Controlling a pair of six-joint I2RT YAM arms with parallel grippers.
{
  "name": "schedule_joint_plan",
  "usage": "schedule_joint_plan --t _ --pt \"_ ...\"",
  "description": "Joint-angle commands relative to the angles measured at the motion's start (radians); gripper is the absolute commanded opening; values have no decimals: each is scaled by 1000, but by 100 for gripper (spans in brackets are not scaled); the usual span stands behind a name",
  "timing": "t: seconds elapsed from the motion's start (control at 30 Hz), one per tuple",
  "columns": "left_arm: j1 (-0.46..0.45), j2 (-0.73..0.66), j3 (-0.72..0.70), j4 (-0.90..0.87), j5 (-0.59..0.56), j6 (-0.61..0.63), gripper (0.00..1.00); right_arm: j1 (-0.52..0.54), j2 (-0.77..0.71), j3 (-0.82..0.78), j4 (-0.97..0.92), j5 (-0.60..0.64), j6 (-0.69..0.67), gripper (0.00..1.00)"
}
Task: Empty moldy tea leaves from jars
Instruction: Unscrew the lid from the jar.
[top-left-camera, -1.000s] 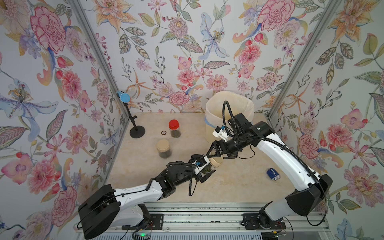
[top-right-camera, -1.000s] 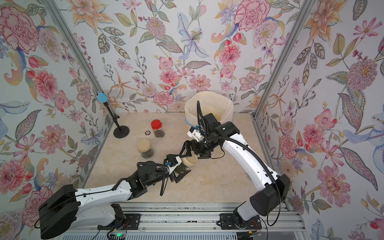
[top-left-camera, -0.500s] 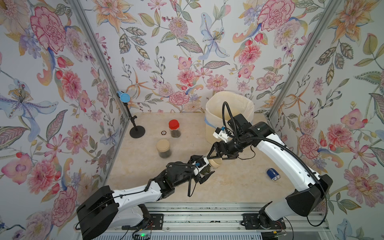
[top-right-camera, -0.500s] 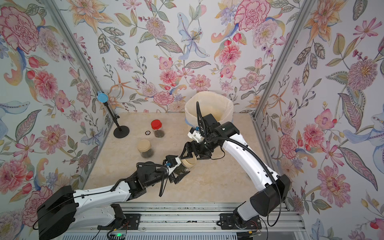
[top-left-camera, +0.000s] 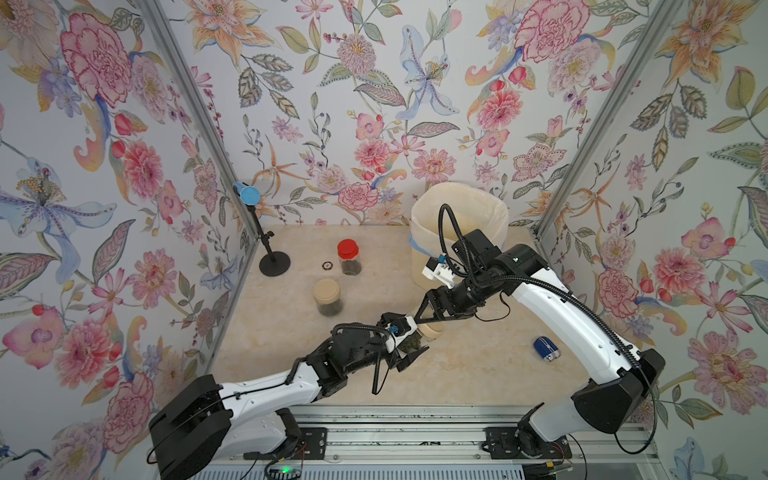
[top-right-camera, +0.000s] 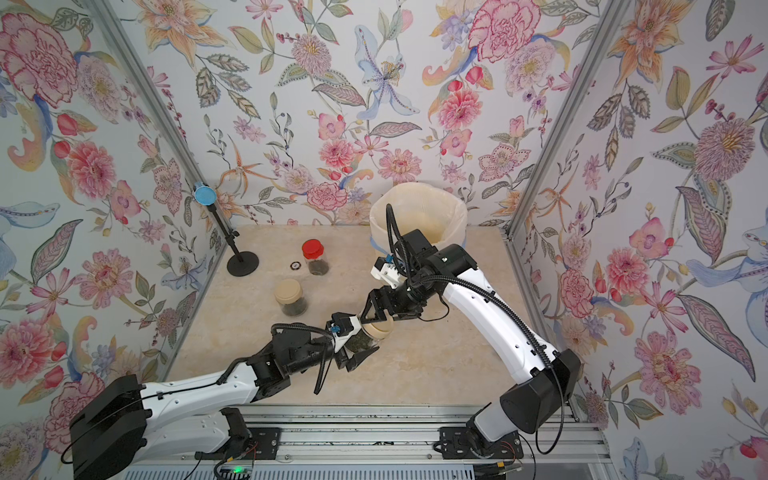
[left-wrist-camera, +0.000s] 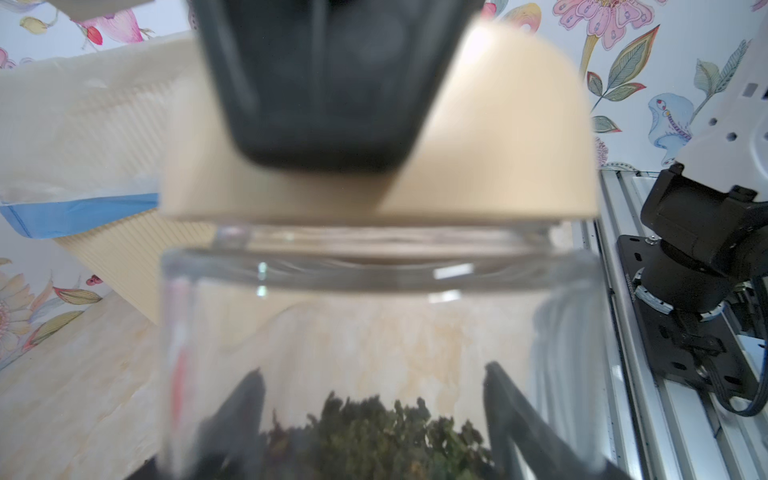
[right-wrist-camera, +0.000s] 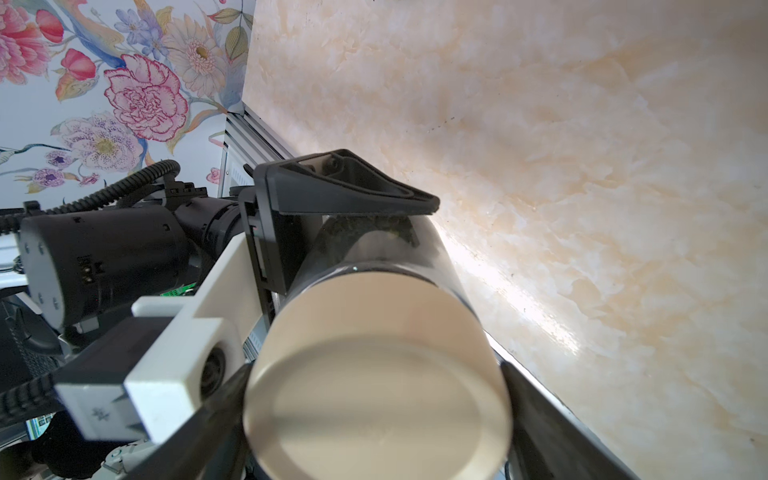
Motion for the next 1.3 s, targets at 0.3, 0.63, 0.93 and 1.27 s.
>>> schedule_joint_plan --t 0.3,0.63,0.93,1.27 --pt "29 -160 13 31 138 -44 64 12 -33 -70 152 -103 -264 79" --pt "32 -186 3 35 145 -36 64 -2 -104 -186 261 -120 -437 78" --pt "32 -199 -3 35 137 -36 65 -63 -122 -167 257 -167 -446 79" --pt "32 -201 2 34 127 -27 65 -133 -161 -209 259 -206 -429 79"
